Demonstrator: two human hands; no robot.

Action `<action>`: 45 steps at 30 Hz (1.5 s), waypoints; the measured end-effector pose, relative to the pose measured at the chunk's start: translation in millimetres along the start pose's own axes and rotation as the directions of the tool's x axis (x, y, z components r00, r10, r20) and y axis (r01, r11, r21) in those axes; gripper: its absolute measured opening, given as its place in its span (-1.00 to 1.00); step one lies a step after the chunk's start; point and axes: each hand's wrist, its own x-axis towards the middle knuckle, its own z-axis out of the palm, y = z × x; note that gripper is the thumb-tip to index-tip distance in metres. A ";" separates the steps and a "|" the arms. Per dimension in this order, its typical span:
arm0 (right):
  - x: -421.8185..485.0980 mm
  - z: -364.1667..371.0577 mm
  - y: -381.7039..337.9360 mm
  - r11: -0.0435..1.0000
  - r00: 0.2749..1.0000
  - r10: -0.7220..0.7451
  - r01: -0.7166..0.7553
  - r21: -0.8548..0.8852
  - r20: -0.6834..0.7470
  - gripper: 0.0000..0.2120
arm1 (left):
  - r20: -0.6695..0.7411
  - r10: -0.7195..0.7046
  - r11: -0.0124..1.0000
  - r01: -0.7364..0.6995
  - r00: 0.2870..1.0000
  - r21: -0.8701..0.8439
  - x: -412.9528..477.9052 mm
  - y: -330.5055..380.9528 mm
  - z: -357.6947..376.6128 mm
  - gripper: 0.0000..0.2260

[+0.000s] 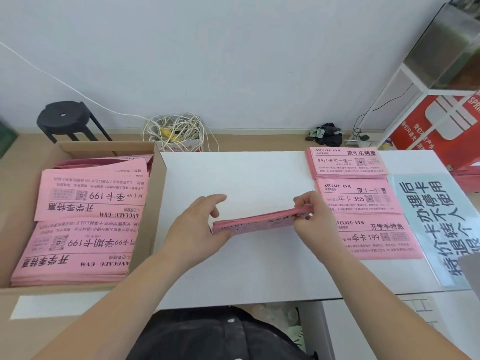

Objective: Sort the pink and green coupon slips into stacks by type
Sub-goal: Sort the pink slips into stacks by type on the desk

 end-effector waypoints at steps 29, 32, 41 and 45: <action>12.2 17.8 -22.4 0.967 0.994 -0.027 0.000 -0.254 -0.102 -0.56 | 0.017 0.040 0.999 -0.039 0.999 -0.015 34.1 4.9 -13.9 -0.83; 31.3 10.2 -36.9 0.944 0.998 -0.002 -0.021 -0.330 -0.069 -0.49 | 0.039 -0.005 0.994 0.009 0.999 -0.105 58.7 11.9 -25.6 -0.83; 104.4 -61.1 -55.5 0.947 0.970 0.106 -0.166 -0.276 -0.219 -0.52 | 0.201 -0.089 0.841 0.181 0.976 -0.509 144.3 84.7 -14.7 -0.84; 150.9 -111.7 -39.7 0.946 0.944 0.165 -0.234 -0.225 -0.287 -0.51 | 0.271 -0.104 0.776 0.249 0.957 -0.579 186.4 128.9 18.4 -0.81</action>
